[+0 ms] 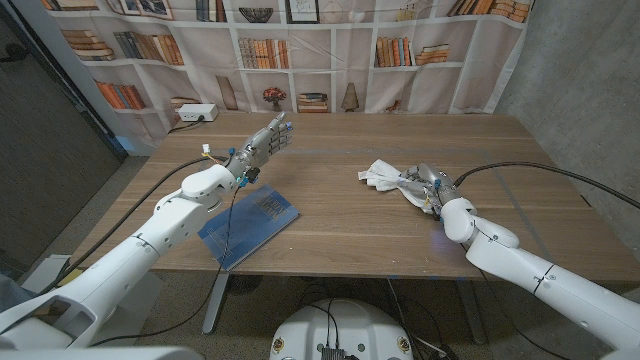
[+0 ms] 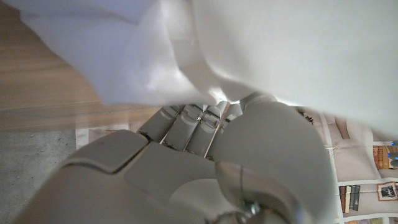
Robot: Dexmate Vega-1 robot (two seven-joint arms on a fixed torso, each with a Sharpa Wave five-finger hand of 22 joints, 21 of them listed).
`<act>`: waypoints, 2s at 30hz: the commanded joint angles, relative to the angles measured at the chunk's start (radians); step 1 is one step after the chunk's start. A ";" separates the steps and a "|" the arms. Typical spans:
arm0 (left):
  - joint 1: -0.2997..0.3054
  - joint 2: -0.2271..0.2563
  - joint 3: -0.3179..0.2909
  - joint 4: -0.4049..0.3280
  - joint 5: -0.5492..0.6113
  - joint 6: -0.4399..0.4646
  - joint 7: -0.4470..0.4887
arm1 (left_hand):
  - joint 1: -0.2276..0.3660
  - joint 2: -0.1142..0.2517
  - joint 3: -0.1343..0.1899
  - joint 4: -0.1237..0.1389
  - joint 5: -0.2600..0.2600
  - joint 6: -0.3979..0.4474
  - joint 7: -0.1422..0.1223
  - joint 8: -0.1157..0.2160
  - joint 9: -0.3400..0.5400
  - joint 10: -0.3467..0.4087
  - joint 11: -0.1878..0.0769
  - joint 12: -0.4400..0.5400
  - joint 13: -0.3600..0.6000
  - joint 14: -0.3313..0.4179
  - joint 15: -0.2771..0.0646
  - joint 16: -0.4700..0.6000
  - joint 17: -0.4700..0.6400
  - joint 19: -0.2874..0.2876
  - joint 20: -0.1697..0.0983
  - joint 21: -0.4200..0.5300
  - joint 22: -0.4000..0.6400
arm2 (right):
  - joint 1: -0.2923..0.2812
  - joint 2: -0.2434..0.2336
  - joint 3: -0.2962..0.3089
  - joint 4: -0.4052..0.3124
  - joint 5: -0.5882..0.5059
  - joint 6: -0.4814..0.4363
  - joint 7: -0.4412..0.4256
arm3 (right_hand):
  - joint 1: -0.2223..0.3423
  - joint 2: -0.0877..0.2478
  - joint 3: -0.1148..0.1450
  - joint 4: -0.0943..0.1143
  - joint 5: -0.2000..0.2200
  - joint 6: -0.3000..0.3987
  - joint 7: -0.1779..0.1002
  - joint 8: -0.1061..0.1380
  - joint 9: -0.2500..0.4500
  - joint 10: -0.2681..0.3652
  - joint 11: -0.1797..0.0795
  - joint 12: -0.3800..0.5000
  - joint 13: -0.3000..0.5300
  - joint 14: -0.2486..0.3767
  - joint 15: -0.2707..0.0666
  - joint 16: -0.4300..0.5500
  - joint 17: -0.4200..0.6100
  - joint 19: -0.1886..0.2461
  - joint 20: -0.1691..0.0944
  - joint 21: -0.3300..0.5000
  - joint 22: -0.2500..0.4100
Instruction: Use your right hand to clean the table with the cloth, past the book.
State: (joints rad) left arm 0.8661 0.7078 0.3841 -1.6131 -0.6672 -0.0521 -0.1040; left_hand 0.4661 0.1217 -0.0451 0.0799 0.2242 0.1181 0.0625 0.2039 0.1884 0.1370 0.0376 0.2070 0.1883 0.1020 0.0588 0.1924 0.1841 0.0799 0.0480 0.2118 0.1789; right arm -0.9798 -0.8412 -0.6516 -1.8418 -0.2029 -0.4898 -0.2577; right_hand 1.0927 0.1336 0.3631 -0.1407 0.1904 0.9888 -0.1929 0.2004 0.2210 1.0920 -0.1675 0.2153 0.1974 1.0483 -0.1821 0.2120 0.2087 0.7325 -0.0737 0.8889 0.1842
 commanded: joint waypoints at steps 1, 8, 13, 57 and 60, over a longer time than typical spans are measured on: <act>-0.018 -0.009 0.014 0.006 0.010 0.005 -0.005 | 0.005 0.003 0.000 0.000 -0.004 0.010 0.002 -0.001 0.002 0.007 0.000 0.000 0.003 0.009 -0.004 0.005 0.001 -0.004 0.000 0.002 0.005 | -0.141 -0.062 0.020 -0.175 0.006 -0.033 -0.053 | 0.003 0.011 0.008 0.000 0.006 -0.003 0.001 0.003 0.002 0.005 0.000 0.003 0.004 0.004 -0.049 0.004 0.007 0.006 -0.141 0.004 0.002; -0.029 -0.013 0.022 0.008 0.017 0.008 -0.008 | 0.006 0.003 -0.001 0.000 -0.005 0.010 0.001 -0.001 0.002 0.008 0.000 -0.001 0.003 0.008 -0.005 0.003 0.001 -0.005 0.000 0.001 0.005 | -0.212 -0.077 0.026 -0.247 -0.017 -0.080 -0.097 | 0.003 0.011 0.009 -0.001 0.006 -0.002 0.002 0.004 0.002 0.006 0.001 0.003 0.004 0.004 -0.049 0.005 0.008 0.004 -0.142 0.004 0.002; -0.033 -0.017 0.025 0.011 0.019 0.004 -0.012 | 0.006 0.004 -0.001 0.000 -0.006 0.011 0.001 -0.001 0.002 0.007 -0.001 -0.001 0.003 0.008 -0.007 0.003 0.001 -0.005 -0.001 0.001 0.005 | -0.218 -0.081 0.005 -0.264 -0.069 -0.120 -0.109 | 0.002 0.011 0.010 -0.001 0.006 0.000 0.002 0.005 0.002 0.007 0.001 0.004 0.004 0.005 -0.050 0.006 0.008 0.004 -0.141 0.005 0.002; 0.027 0.020 -0.015 -0.051 0.003 0.017 0.039 | 0.012 0.006 -0.002 0.000 -0.010 0.013 0.000 -0.002 0.002 0.009 -0.002 -0.002 0.003 0.008 -0.006 0.001 0.002 -0.006 0.002 -0.002 0.005 | 0.073 0.037 -0.017 0.120 -0.120 0.023 -0.056 | -0.003 0.011 0.014 -0.001 0.005 -0.001 -0.002 0.005 0.002 0.005 -0.003 0.004 0.005 -0.003 -0.049 0.006 0.009 -0.008 -0.141 0.013 0.001; 0.023 0.017 -0.012 -0.048 0.004 0.017 0.038 | 0.012 0.007 -0.003 0.000 -0.010 0.012 0.000 -0.002 0.002 0.009 0.000 -0.002 0.003 0.009 -0.006 0.001 0.002 -0.006 0.002 -0.002 0.005 | 0.034 0.024 -0.002 0.075 -0.102 0.024 -0.064 | -0.003 0.011 0.014 -0.001 0.005 -0.001 -0.002 0.005 0.002 0.004 -0.002 0.004 0.005 -0.003 -0.049 0.006 0.009 -0.008 -0.141 0.013 0.001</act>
State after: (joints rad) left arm 0.9043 0.7319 0.3644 -1.6751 -0.6627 -0.0382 -0.0577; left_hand 0.4697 0.1254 -0.0451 0.0800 0.2173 0.1271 0.0643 0.2045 0.1883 0.1368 0.0376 0.2076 0.1883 0.1054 0.0553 0.1924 0.1836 0.0727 0.0484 0.2117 0.1790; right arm -0.9054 -0.8025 -0.6770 -1.7162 -0.3396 -0.4761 -0.3054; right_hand 1.0927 0.1361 0.3700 -0.1392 0.1931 0.9888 -0.1930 0.1982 0.2206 1.0876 -0.1681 0.2153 0.1982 1.0447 -0.1781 0.2201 0.2118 0.7316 -0.0755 0.8940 0.1850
